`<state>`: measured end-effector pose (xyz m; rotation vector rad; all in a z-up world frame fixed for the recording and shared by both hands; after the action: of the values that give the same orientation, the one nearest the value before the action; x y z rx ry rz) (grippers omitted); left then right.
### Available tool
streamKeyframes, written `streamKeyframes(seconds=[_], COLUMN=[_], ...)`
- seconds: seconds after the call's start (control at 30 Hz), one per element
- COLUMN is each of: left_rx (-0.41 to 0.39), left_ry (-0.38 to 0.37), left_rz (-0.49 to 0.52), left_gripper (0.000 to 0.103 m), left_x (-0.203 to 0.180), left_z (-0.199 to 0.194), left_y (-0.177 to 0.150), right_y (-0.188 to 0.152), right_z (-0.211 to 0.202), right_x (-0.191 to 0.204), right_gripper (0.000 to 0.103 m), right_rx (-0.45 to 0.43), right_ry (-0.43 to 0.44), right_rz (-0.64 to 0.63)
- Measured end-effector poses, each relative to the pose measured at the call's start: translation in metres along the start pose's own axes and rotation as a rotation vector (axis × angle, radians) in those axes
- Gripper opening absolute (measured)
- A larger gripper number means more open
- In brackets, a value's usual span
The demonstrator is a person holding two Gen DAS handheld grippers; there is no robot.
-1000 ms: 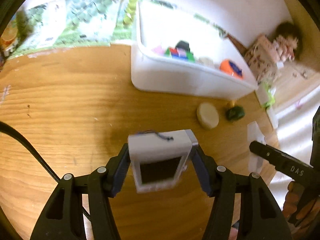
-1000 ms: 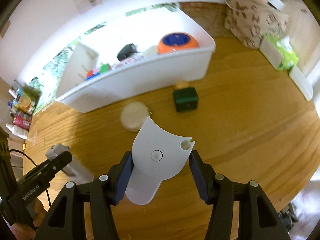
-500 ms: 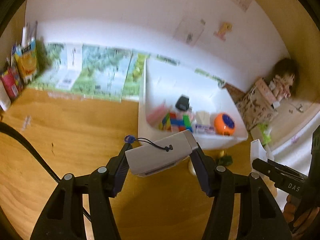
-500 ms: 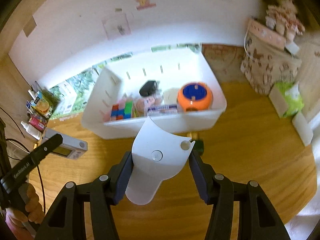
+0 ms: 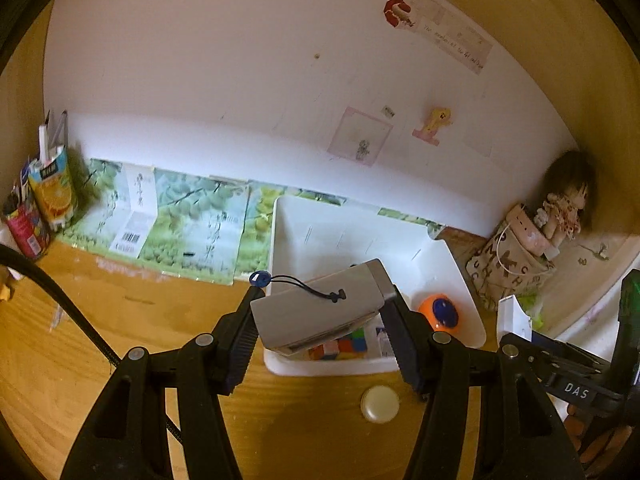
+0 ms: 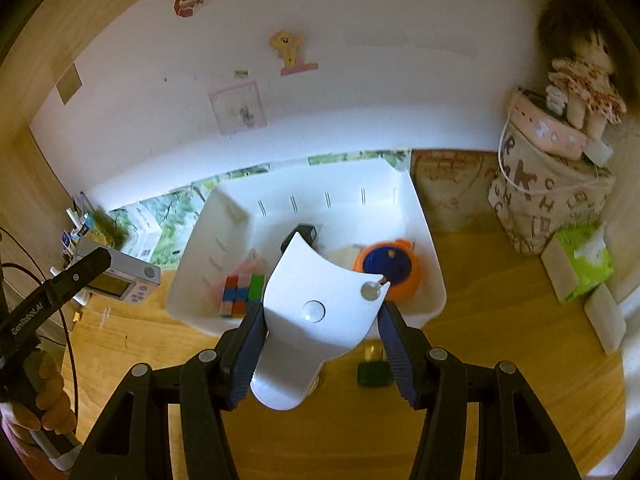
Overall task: Organize rigid objects
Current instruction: 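Lift and carry the white device and white piece over the bin with both tools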
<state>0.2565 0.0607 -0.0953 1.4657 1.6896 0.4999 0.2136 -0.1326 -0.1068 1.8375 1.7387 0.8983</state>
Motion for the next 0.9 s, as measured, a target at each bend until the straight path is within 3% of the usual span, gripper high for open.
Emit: streamKeyframes(seconds=[0.27, 0.47, 0.9], left_rx=[0.004, 0.023, 0.111], left_ry=[0.008, -0.002, 0.026], left_rz=[0.032, -0.006, -0.014], left_gripper=[0.063, 0.063, 0.063], left_x=[-0.013, -0.017, -0.02], left_z=[0.023, 0.046, 0.102], left_y=[0.017, 0.023, 0.014], right_y=[0.016, 0.023, 0.035], right_z=[0.023, 0.048, 0.099], right_x=[-0.002, 0.002, 0.013], right_gripper=[0.058, 0.058, 0.058], right_rx=[-0.059, -0.078, -0.161], right_ry=[0.038, 0.098, 0.159], right_rz=[-0.011, 0.004, -0.058])
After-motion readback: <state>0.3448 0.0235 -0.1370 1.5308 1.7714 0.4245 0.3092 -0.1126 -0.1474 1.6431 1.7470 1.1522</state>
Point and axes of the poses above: each gripper's, at about its wrist camera, not at the fingertips, and z roughly the way its jaws point, x to its left, y to its top, the point moved 10 cm from there along z, roughly the way its jaws point, and after that the axes turned 5 degrees about -x, right-handed, at the moved point
